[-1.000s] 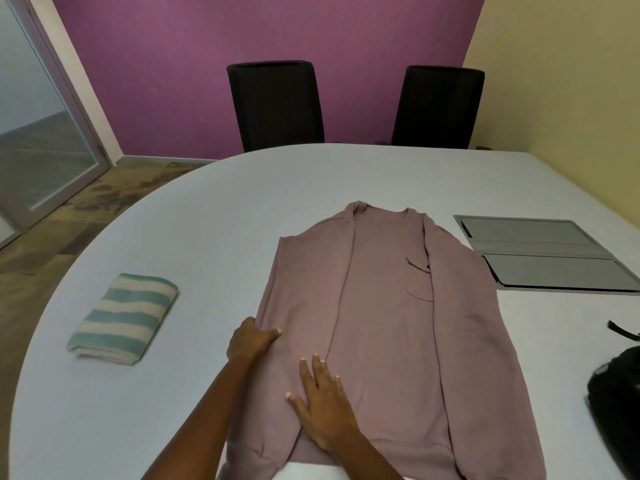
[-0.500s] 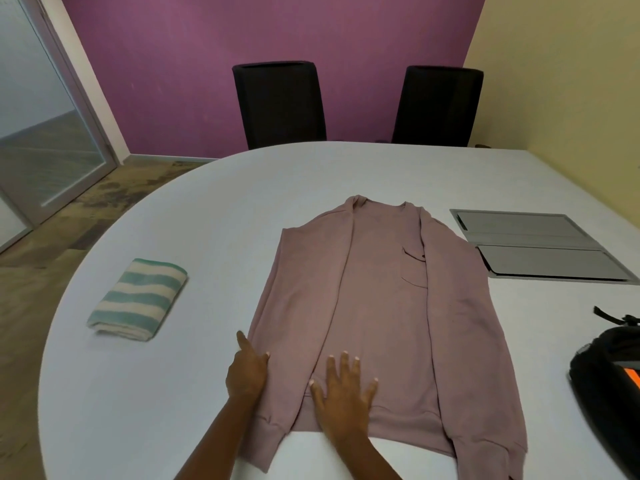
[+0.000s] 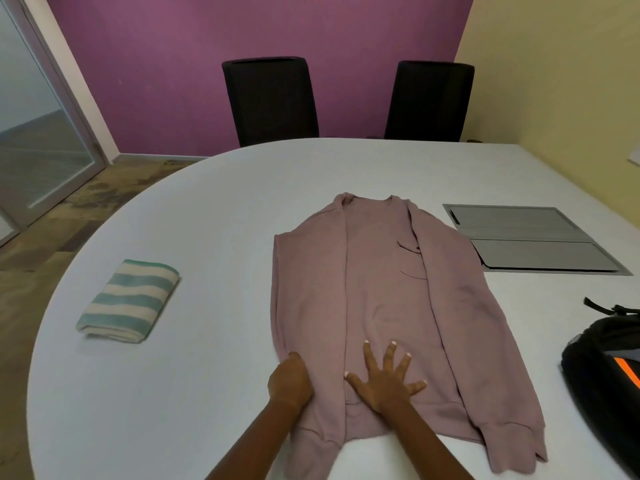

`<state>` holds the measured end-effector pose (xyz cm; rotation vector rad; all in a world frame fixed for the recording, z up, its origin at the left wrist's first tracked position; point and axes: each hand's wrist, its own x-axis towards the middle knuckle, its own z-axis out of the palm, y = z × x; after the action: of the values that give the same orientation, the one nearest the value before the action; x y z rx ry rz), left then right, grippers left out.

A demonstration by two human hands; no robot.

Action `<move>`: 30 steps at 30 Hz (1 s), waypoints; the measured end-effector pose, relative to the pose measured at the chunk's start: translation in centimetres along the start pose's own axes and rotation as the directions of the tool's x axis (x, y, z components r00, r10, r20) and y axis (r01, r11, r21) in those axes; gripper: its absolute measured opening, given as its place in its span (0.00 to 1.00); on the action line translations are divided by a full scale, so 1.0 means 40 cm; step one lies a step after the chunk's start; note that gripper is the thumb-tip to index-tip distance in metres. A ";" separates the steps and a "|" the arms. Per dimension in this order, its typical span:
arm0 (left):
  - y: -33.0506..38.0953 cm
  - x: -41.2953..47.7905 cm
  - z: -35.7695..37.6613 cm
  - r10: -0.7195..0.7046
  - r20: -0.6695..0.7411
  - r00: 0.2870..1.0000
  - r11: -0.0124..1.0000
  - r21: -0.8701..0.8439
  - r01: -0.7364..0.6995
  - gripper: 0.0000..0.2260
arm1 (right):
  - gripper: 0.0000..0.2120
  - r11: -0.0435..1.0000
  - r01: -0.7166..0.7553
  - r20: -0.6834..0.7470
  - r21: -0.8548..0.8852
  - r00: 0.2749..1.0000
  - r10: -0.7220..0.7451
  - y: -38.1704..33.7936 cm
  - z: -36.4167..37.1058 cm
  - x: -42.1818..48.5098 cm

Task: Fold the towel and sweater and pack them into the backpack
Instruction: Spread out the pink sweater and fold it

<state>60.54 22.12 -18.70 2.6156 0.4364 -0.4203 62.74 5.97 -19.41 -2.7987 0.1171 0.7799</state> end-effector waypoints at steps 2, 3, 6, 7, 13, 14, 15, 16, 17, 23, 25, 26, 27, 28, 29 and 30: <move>0.025 -0.005 0.006 0.035 0.046 0.998 0.996 0.084 -0.039 0.14 | 0.38 0.999 0.029 0.012 -0.033 1.000 -0.029 0.029 -0.018 0.019; 0.037 -0.005 0.010 0.042 0.060 0.997 0.994 0.101 -0.048 0.14 | 0.38 0.998 0.039 0.018 -0.049 0.999 -0.038 0.042 -0.031 0.028; 0.077 -0.003 0.022 0.080 0.122 0.989 0.983 0.157 -0.099 0.15 | 0.38 0.995 0.062 0.036 -0.084 0.998 -0.059 0.083 -0.075 0.054; 0.093 -0.006 0.020 0.106 0.146 0.984 0.977 0.168 -0.130 0.15 | 0.38 0.994 0.065 0.050 -0.089 0.997 -0.061 0.098 -0.091 0.064; 0.158 0.033 -0.046 0.191 0.503 0.843 0.967 0.051 -0.249 0.16 | 0.28 0.998 -0.037 0.001 -0.045 0.999 0.037 0.119 -0.174 0.096; 0.160 0.054 -0.065 0.181 0.538 0.823 0.971 0.034 -0.236 0.17 | 0.24 0.998 -0.054 -0.094 -0.010 0.994 0.053 0.101 -0.177 0.098; 0.161 0.076 -0.086 0.190 0.521 0.832 0.970 0.031 -0.240 0.17 | 0.21 0.998 -0.063 -0.197 0.023 0.978 0.067 0.080 -0.175 0.100; 0.160 0.099 -0.106 0.221 0.442 0.869 0.963 0.040 -0.266 0.15 | 0.20 0.997 -0.061 -0.282 0.042 0.957 0.070 0.056 -0.169 0.103; 0.156 0.127 -0.121 0.261 0.301 0.917 0.952 0.079 -0.296 0.14 | 0.21 0.998 -0.052 -0.335 0.046 0.940 0.065 0.032 -0.160 0.108; 0.128 0.294 -0.160 0.382 -0.014 0.924 0.885 0.294 -0.362 0.20 | 0.32 0.994 -0.099 -0.310 0.036 0.945 0.106 -0.090 -0.135 0.171; 0.125 0.347 -0.162 0.404 -0.019 0.915 0.860 0.349 -0.373 0.23 | 0.34 0.991 -0.126 -0.332 0.040 0.934 0.132 -0.110 -0.140 0.200; 0.125 0.371 -0.164 0.413 -0.016 0.911 0.847 0.375 -0.378 0.24 | 0.35 0.989 -0.140 -0.340 0.048 0.929 0.148 -0.117 -0.143 0.216; 0.127 0.393 -0.166 0.420 -0.008 0.908 0.833 0.401 -0.382 0.25 | 0.37 0.986 -0.156 -0.346 0.056 0.923 0.166 -0.122 -0.148 0.233; 0.130 0.417 -0.166 0.426 0.000 0.905 0.821 0.420 -0.386 0.26 | 0.37 0.983 -0.174 -0.352 0.066 0.917 0.186 -0.124 -0.151 0.251; 0.132 0.438 -0.167 0.431 0.007 0.902 0.813 0.431 -0.392 0.27 | 0.38 0.978 -0.192 -0.351 0.076 0.913 0.207 -0.124 -0.153 0.263; 0.135 0.459 -0.168 0.440 0.015 0.898 0.806 0.435 -0.402 0.27 | 0.39 0.974 -0.210 -0.351 0.085 0.909 0.227 -0.121 -0.153 0.275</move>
<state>80.58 24.99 -17.54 3.0505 -0.2578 -0.2708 75.86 9.03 -19.05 -2.8842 0.5128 0.2900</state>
